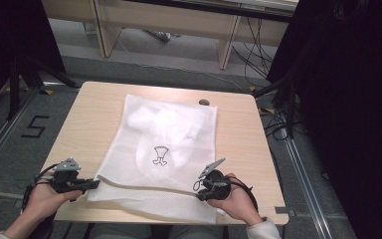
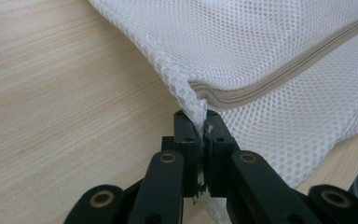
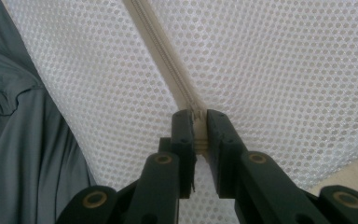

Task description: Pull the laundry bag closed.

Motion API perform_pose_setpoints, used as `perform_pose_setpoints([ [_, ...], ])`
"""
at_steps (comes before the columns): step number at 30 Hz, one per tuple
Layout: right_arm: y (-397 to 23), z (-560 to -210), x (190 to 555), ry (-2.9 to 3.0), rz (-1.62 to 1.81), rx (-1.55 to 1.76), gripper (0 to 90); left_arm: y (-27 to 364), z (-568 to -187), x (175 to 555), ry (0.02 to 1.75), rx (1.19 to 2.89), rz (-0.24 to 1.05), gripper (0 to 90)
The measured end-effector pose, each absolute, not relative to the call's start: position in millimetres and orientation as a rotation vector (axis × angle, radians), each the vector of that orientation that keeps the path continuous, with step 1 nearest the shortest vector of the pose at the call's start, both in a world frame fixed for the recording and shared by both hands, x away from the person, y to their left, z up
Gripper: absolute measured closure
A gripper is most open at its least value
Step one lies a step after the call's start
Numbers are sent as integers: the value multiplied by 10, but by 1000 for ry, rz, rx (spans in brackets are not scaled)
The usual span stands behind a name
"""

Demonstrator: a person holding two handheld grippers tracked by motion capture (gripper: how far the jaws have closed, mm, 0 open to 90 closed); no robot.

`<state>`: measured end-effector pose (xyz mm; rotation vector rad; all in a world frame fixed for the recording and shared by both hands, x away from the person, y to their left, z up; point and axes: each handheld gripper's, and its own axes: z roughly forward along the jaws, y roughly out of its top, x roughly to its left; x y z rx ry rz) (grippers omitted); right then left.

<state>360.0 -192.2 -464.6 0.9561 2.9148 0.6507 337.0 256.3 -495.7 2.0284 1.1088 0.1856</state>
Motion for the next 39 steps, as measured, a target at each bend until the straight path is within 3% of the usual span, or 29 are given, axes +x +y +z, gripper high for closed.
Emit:
perform_pose_setpoints([
  [34,-2215,-4728,3613,2942,569,1021,817,2566,-4951,3365,1125,2031,178,846],
  [39,-2232,-4729,3602,2931,569,1054,782,2567,-4966,3370,1112,2048,176,831],
])
